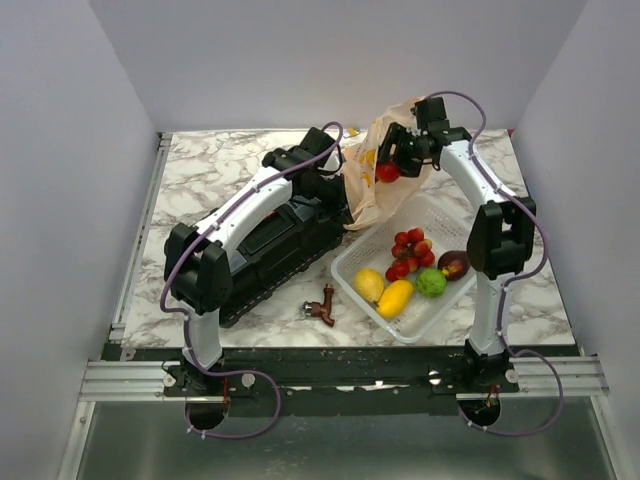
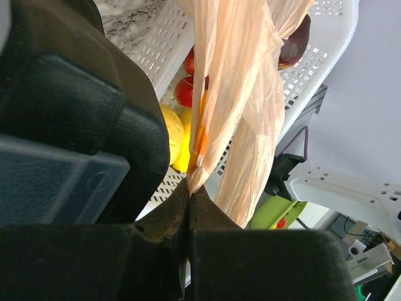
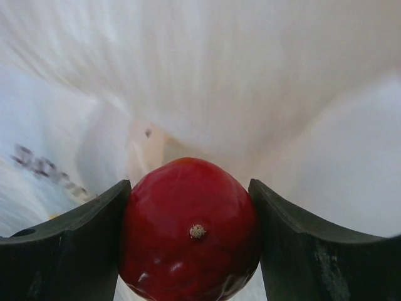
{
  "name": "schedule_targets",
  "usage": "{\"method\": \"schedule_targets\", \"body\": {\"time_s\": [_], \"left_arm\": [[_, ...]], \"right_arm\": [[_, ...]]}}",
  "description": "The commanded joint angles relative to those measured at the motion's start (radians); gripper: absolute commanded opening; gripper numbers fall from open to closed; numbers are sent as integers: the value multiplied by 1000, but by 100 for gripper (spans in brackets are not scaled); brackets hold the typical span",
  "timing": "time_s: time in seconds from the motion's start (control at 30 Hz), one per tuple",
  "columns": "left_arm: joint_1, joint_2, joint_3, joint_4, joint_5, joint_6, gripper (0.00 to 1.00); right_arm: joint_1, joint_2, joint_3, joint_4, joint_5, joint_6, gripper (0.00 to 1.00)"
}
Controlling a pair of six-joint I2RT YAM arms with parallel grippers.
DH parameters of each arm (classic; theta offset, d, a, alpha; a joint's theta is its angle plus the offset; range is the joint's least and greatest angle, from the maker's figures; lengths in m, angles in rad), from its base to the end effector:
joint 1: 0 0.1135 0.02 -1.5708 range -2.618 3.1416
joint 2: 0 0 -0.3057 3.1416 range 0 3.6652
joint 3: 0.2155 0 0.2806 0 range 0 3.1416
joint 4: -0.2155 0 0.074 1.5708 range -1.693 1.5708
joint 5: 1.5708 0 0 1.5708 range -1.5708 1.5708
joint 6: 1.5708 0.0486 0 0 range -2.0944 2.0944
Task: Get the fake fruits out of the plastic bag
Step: Take out the fake fruit from the plastic bag, then place the fake fruit in the bin.
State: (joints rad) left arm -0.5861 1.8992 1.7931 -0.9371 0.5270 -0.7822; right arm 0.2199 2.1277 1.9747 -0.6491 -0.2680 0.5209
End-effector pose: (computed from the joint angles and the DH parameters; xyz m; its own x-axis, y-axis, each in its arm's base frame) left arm 0.3663 -0.2725 0.3333 -0.9963 -0.0698 -0.0508 -0.0186 0.7483 -0.6631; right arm 0.5297 0.1316 0.3037 -0.8026 0.3124 -0.5083 0.0108 0.8595 0.5111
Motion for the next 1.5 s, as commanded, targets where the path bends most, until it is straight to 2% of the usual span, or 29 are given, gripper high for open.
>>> {"method": "schedule_targets", "body": {"time_s": [0.0,0.1,0.2,0.37,0.5,0.9,1.13,1.3,1.47], "left_arm": [[32,-14,-27,-15,-31,3,0],[37,-9,-28,-11,-22,-2,0],[39,-8,-33,-10,-7,-8,0],[39,-20,-40,-3,-15,1,0],[39,-21,-43,11,-1,2,0],[39,-21,-47,36,1,16,0],[37,-14,-34,40,10,5,0],[37,-30,-55,35,3,7,0],[36,-44,-81,31,-1,1,0]], "right_arm": [[-8,-97,-110,-113,-146,-62,40],[-9,-164,-172,-103,-197,-71,40],[-8,-233,-198,-99,-171,-73,40],[-10,-300,-149,-166,-109,-104,40],[-10,-363,-164,-204,-127,-122,40],[5,-724,-556,-205,-160,-143,39],[155,-804,-760,-120,-125,-54,40],[192,-805,-829,-43,-120,-34,41],[197,-775,-866,-26,32,-78,49]]}}
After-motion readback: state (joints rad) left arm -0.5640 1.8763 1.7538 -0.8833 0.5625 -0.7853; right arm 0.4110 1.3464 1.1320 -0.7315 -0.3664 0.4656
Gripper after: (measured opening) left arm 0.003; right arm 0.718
